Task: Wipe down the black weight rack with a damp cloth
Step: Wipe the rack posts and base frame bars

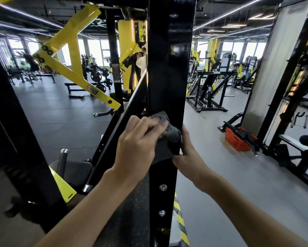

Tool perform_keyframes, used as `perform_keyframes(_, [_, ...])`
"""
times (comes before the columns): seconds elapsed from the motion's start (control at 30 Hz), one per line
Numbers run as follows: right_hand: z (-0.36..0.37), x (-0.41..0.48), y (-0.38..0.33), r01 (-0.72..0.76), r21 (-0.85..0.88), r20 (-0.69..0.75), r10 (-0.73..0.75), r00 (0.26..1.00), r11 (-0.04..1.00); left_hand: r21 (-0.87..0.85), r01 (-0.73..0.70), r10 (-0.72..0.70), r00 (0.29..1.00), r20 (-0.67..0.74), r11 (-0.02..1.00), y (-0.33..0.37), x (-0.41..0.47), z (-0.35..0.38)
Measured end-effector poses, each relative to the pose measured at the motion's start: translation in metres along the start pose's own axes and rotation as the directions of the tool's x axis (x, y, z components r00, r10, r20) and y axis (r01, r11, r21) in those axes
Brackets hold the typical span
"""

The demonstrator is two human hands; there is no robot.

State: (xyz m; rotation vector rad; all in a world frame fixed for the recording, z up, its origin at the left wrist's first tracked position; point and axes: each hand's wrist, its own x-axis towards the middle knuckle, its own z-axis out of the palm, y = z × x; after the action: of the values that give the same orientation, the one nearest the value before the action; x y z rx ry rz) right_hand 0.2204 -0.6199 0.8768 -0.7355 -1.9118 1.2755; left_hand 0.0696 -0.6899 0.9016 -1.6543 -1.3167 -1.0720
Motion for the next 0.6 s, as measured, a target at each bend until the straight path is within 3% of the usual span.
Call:
perform_keyframes(0.13, [0.006, 0.002, 0.0, 0.015, -0.029, -0.038, -0.016, 0.999, 0.999, 0.011, -0.128, 0.127, 0.99, 0.065, 0.992, 0.007, 0.016, -0.001])
perform_keyframes(0.27, [0.006, 0.005, 0.008, -0.007, -0.066, -0.075, 0.002, 0.997, 0.998, -0.018, -0.054, 0.055, 0.996, 0.067, 0.998, 0.025, 0.04, 0.009])
perform_keyframes(0.4, [0.001, 0.008, 0.013, -0.058, -0.148, -0.074, 0.047, 0.996, 0.987, -0.046, -0.248, 0.252, 0.942, 0.222, 0.968, 0.017, 0.018, 0.011])
perform_keyframes(0.43, [0.0, 0.007, 0.013, -0.056, -0.118, -0.065, 0.049, 0.997, 0.991, -0.031, -0.223, 0.225, 0.955, 0.194, 0.974, 0.013, 0.018, 0.011])
perform_keyframes(0.53, [-0.006, 0.006, 0.013, -0.039, 0.015, -0.02, 0.039, 0.999, 0.999, -0.014, 0.025, -0.024, 0.999, 0.043, 1.0, 0.015, 0.006, 0.012])
perform_keyframes(0.6, [-0.01, 0.005, 0.012, -0.016, 0.093, 0.034, 0.013, 0.999, 0.996, -0.021, 0.049, -0.048, 0.996, 0.074, 0.999, 0.022, -0.022, 0.019])
